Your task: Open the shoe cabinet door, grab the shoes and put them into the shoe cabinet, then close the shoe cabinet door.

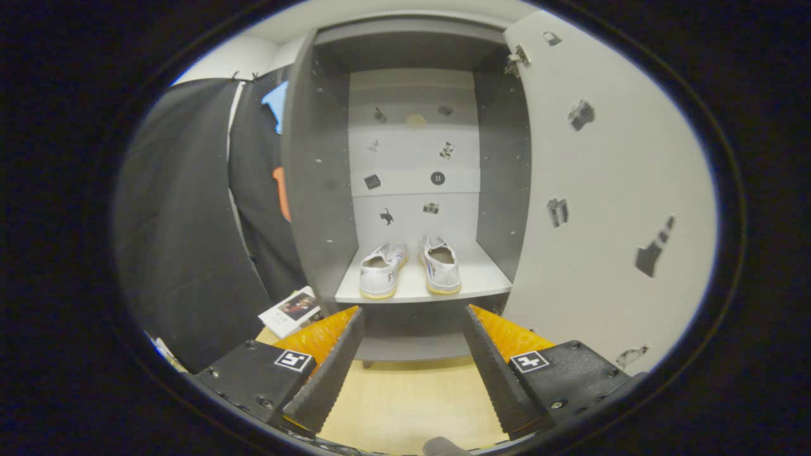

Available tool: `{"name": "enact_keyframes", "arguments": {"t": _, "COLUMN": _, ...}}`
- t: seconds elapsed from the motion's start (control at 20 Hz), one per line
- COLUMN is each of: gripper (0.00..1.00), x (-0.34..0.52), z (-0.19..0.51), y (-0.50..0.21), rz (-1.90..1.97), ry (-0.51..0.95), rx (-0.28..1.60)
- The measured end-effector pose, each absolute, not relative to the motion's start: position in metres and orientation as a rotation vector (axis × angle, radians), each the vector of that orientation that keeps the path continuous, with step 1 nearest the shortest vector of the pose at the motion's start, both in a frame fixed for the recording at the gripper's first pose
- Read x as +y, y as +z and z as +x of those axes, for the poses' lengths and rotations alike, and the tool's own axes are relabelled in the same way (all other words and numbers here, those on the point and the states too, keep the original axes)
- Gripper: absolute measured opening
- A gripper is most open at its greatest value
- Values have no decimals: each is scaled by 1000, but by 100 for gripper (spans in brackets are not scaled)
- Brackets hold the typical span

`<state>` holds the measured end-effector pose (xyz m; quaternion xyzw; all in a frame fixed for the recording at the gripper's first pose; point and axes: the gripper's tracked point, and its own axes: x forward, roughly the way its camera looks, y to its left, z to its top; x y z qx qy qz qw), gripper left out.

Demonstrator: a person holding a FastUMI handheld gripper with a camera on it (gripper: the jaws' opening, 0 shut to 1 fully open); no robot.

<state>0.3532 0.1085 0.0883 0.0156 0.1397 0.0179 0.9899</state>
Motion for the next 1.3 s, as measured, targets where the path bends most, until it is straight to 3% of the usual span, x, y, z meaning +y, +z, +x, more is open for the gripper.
{"name": "enact_keyframes", "arguments": {"t": 0.35, "gripper": 99, "x": 73, "z": 210, "y": 138, "rz": 16, "ry": 58, "rx": 138}}
{"name": "enact_keyframes", "arguments": {"t": 0.7, "gripper": 99, "x": -5, "z": 132, "y": 162, "rz": 31, "ry": -9, "rx": 64}}
{"name": "enact_keyframes", "arguments": {"t": 1.05, "gripper": 99, "x": -127, "z": 121, "y": 162, "rz": 46, "ry": -160, "rx": 30}}
{"name": "enact_keyframes", "arguments": {"t": 1.3, "gripper": 99, "x": -201, "z": 166, "y": 156, "rz": 13, "ry": -185, "rx": 39}}
